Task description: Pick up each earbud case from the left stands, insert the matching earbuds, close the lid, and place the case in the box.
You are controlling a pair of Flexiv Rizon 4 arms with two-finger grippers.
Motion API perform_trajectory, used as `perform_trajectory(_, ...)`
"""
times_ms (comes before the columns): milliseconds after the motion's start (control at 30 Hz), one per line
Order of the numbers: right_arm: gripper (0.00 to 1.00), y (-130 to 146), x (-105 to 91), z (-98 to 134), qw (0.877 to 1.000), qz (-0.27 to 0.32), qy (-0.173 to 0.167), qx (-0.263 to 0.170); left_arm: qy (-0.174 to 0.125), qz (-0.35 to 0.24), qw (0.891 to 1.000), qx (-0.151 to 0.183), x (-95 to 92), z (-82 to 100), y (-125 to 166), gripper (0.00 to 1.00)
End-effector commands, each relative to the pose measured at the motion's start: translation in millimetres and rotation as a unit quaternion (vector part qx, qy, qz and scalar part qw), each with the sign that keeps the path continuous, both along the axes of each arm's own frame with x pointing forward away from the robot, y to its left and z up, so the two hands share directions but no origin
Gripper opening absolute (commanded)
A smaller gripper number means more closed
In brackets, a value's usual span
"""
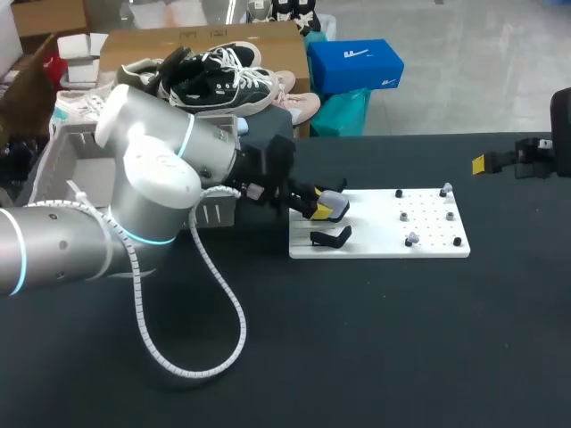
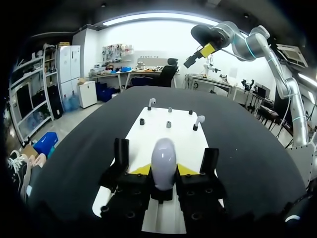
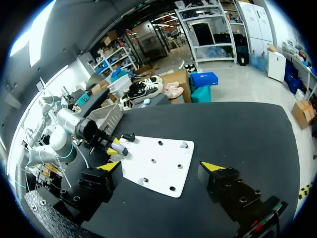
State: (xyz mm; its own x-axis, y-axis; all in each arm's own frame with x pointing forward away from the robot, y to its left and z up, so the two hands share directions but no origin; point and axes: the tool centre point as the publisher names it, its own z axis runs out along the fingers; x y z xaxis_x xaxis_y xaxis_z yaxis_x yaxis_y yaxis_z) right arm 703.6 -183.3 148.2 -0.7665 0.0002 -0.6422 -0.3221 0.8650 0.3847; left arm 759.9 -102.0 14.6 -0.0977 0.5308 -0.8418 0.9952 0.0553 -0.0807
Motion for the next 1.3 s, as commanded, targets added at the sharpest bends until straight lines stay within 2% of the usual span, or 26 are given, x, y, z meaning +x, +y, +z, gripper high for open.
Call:
perform_trajectory(33, 1.00, -1, -0.9, 1, 1.000, 0.000, 0.000, 0.000, 0.002, -0.003, 1.000, -0.001, 2.1, -0.1, -1, 0.08)
perform_trajectory(67, 1.00, -1, -0.9, 1, 1.000, 0.000, 0.000, 0.000, 0.002, -0.003, 1.000, -0.001, 1.8, 0.3, 0, 0.00)
perform_trajectory(300, 1.00, -1, -0.9, 1, 1.000, 0.000, 0.000, 0.000, 0.009, -0.001, 1.000, -0.008, -1.1, 5.9, 1, 0.00)
perform_trajectory(533, 1.00, -1, -0.9, 1, 1.000, 0.000, 0.000, 0.000, 0.013, 0.021, 0.999, -0.022, -1.0, 22.1, 5, 0.00)
perform_trajectory(900, 1.00, -1, -0.9, 1, 1.000, 0.000, 0.000, 0.000, -0.004, 0.052, 0.998, -0.034, 11.5, 48.5, 1, 0.00)
perform_trajectory(1100, 1.00, -1, -0.9, 1, 1.000, 0.000, 0.000, 0.000, -0.013, 0.050, 0.998, -0.047, 21.4, 62.1, -10, 0.00)
perform_trajectory(1300, 1.00, 32, -0.2, 3, 0.999, 0.045, 0.002, -0.002, -0.025, 0.051, 0.997, -0.043, 19.6, 70.8, -14, 0.00)
